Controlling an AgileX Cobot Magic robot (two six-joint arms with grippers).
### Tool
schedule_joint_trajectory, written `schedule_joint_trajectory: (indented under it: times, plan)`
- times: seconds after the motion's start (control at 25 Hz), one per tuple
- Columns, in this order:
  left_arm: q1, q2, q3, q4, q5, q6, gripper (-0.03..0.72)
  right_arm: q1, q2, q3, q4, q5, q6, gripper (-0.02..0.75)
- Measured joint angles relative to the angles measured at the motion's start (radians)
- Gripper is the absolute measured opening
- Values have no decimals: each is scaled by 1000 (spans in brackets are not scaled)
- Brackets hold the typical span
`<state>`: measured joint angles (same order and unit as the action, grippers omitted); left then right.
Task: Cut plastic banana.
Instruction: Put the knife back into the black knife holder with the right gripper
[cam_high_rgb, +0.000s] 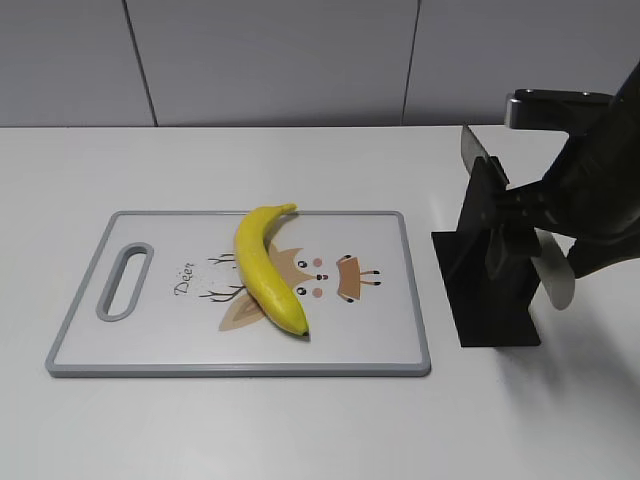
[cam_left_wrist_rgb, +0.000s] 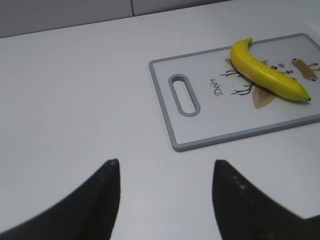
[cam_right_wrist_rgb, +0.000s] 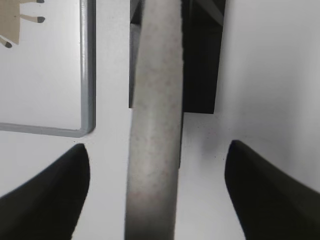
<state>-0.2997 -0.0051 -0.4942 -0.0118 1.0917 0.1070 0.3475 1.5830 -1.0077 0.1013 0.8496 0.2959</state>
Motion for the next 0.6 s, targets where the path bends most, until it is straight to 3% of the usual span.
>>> schedule_joint_trajectory:
  times: [0.32,0.6]
  plan:
    - [11,0,0,0,0,0,573,0,-129,0,17,34,-80,661]
    - [149,0,0,0,0,0,573,0,-396,12,28,123,-240,585]
